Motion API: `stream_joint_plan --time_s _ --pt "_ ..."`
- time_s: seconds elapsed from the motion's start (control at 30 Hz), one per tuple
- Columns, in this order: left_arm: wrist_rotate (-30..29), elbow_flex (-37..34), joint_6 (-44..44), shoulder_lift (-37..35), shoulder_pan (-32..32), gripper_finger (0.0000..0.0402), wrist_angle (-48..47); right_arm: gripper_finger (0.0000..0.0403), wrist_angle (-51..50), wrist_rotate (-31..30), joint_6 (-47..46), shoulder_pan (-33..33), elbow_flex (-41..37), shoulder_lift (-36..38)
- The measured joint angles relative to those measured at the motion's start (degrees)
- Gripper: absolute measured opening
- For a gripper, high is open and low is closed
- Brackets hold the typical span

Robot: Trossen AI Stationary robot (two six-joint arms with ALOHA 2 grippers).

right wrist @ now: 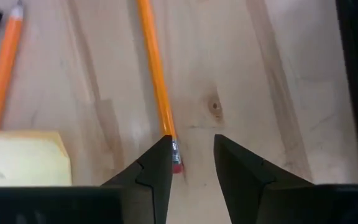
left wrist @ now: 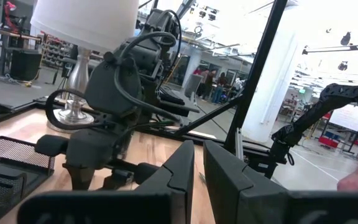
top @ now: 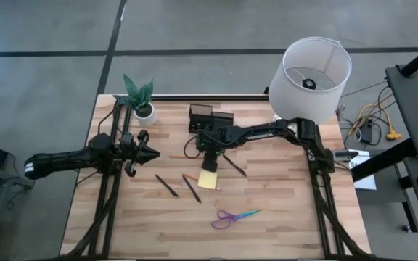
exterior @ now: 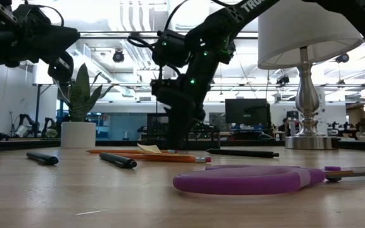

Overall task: Pick and place office supplies into organizer
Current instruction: Put the top yellow pencil into the black desk organizer

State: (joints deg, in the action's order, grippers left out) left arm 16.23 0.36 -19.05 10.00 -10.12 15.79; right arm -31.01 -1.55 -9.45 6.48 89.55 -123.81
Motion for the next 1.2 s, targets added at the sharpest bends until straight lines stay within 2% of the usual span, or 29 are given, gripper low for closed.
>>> stream_joint_plan --time_s 0.13,0.43,0.57,0.73,0.87,0.93,1.1,1.2 --pt "0.0 0.0 0.0 0.0 0.0 0.002 0.0 0.0103 0.2 0.0 -3.9 0.0 1.0 0.1" --pt "-0.9 0.0 0.8 0.0 0.0 0.002 0.0 0.0093 -0.2 0.3 -4.1 -0.2 4.1 0.2" --pt "-3.5 0.0 0.5 0.0 0.0 0.002 1.2 0.0093 -5.8 -0.2 -6.3 -0.6 6.4 0.2" --pt "-3.4 0.0 -13.6 0.0 0.0 0.002 3.8 0.0099 -21.1 -7.2 -15.4 -0.7 6.8 0.3" --pt "-3.4 0.0 -31.1 0.0 0.0 0.002 4.7 0.0115 -33.5 -6.2 -18.7 -1.4 6.8 0.6" --pt "-3.5 0.0 -36.4 0.0 0.0 0.002 4.8 0.0124 -38.1 -4.6 -18.9 -2.1 6.1 0.6" --pt "-3.5 0.0 -38.9 0.0 0.0 0.002 4.8 0.0147 -38.6 0.9 -17.7 -4.3 2.1 2.1" --pt "-3.5 0.0 -39.1 0.0 0.0 0.002 4.8 0.0157 -38.0 1.9 -18.6 -6.1 1.1 3.3"
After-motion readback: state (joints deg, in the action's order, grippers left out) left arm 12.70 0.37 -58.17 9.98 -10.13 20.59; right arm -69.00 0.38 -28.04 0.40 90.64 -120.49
